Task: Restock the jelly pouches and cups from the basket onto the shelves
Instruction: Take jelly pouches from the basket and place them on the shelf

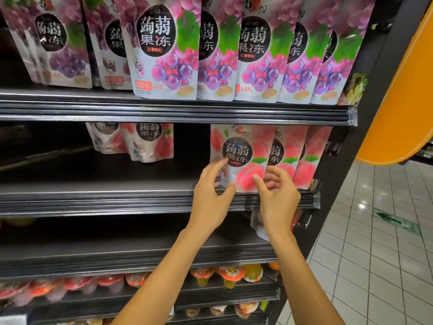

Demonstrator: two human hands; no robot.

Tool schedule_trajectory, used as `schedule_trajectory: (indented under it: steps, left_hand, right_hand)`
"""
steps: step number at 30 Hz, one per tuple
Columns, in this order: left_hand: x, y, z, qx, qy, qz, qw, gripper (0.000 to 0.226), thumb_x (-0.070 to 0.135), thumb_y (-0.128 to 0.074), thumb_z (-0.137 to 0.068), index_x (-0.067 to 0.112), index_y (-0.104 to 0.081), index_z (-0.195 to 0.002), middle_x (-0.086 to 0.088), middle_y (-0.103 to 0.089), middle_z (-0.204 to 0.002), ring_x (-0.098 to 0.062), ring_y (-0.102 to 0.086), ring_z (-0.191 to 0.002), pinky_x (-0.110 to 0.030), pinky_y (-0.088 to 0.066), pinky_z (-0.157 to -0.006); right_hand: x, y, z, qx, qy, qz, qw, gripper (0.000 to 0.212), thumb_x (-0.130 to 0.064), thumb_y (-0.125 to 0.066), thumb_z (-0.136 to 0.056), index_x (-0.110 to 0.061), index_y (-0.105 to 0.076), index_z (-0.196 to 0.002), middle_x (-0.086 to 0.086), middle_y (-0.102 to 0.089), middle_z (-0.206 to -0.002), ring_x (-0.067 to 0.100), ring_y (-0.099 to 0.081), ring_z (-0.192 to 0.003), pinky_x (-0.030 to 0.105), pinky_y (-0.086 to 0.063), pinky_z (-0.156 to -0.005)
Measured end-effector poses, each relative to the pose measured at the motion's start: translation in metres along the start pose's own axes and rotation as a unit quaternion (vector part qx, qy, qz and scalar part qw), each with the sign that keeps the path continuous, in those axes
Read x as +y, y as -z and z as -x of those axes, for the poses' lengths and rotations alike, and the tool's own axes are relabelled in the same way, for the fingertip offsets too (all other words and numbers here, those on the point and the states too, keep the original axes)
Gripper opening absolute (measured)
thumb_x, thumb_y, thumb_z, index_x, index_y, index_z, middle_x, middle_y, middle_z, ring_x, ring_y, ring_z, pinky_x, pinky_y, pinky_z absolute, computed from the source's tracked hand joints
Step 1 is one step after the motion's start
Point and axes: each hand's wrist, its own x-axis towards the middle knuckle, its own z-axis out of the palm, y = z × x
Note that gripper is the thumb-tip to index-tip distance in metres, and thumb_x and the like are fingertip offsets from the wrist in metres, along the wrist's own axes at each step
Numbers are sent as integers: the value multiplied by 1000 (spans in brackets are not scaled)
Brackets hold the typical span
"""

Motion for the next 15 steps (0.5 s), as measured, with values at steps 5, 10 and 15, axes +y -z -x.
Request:
schedule_trajectory:
  steps: [5, 10, 15]
  left_hand:
    - [5, 14, 10, -2, 21, 48, 999, 44, 10, -60, -93, 27, -55, -134, 13, -55, -136, 2, -49, -125, -18, -39, -108]
    - [2, 44, 31, 49, 46, 88, 994, 34, 5, -59, -93, 24, -61, -120, 9, -65, -121, -1, -59, -115, -21, -45, -104]
    - [-27, 90, 75, 84, 82, 97, 988, 20, -3, -58, -90, 7, -68, -104, 4, -71, -97, -7, -67, -94, -25, -55, -87]
  right_hand:
    - [1, 6, 7, -2, -15, -12, 1000, 27, -18, -76, -83, -15, -67, -108, 0, -69, -88, 9, -62, -70, 10, -49, -67]
    - [-3, 7, 24, 43, -29, -50, 997, 20, -15, -70, -88, -18, -62, -106, 9, -66, -106, 13, -63, -76, 11, -48, -65]
    - [-2, -11, 80, -6, -53, -90, 994, 10, -10, -65, -87, -16, -65, -95, -6, -64, -80, 11, -56, -65, 20, -47, -59]
